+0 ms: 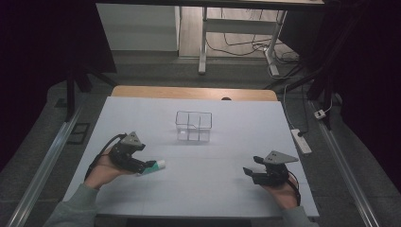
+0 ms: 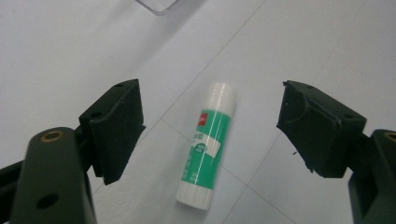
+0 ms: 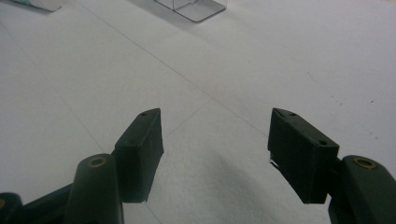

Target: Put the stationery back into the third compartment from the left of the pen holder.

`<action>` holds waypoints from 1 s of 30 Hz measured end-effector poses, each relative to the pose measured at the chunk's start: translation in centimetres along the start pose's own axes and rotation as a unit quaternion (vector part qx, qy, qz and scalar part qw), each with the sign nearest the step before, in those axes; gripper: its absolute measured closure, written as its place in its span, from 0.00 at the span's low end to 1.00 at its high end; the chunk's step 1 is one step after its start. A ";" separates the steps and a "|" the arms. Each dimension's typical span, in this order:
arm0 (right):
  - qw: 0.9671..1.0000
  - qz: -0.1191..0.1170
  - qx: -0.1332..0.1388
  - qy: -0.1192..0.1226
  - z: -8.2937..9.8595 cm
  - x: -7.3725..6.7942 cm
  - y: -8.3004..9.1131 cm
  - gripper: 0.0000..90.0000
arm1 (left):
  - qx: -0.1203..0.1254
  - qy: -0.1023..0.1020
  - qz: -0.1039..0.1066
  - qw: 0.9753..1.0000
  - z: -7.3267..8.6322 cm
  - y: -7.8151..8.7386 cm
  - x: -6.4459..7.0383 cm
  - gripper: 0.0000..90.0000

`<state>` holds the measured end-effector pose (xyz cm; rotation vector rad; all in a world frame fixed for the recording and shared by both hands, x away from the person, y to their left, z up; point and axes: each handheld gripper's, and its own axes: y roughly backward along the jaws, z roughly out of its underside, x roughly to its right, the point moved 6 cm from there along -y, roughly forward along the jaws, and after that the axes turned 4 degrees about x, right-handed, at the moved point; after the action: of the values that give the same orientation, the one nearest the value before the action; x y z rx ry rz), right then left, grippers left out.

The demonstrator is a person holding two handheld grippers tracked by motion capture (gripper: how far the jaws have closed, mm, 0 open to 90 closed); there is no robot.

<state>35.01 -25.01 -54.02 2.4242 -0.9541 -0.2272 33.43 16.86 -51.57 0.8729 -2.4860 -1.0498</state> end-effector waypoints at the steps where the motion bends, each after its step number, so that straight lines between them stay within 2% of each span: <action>1: 1.000 -0.002 -0.002 0.002 0.0 0.0 -0.1 0.39 | -0.004 -0.002 0.003 1.000 -0.1 -0.2 0.0 0.24; 9: 1.000 -0.005 -0.013 0.007 0.3 -0.1 -0.4 0.39 | -0.040 -0.009 0.016 0.999 -0.8 -2.1 -0.2 0.25; 13: 1.000 -0.005 -0.013 0.007 0.3 -0.1 -0.5 0.39 | -0.068 -0.023 0.021 0.997 -1.0 -3.1 -0.1 0.25; 14: 1.000 -0.005 -0.014 0.006 0.3 -0.1 -0.5 0.38 | -0.072 -0.021 0.023 0.997 -1.1 -3.4 0.0 0.25; 18: 1.000 -0.007 -0.019 0.007 0.4 -0.2 -0.7 0.38 | -0.104 -0.039 0.032 0.993 -1.3 -4.4 -0.1 0.26; 23: 1.000 -0.007 -0.020 0.007 0.4 -0.1 -0.6 0.38 | -0.126 -0.044 0.036 0.990 -1.2 -5.3 0.1 0.27; 26: 1.000 -0.007 -0.024 0.009 0.5 0.0 -0.7 0.38 | -0.145 -0.053 0.031 0.987 -0.8 -5.8 0.1 0.28; 30: 1.000 -0.009 -0.026 0.009 0.5 -0.1 -0.9 0.38 | -0.159 -0.064 0.032 0.985 -0.5 -6.3 0.2 0.31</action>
<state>35.33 -24.63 -54.90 2.3841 -0.9085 -0.2327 36.14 12.99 -55.79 0.6415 -2.3333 -1.4687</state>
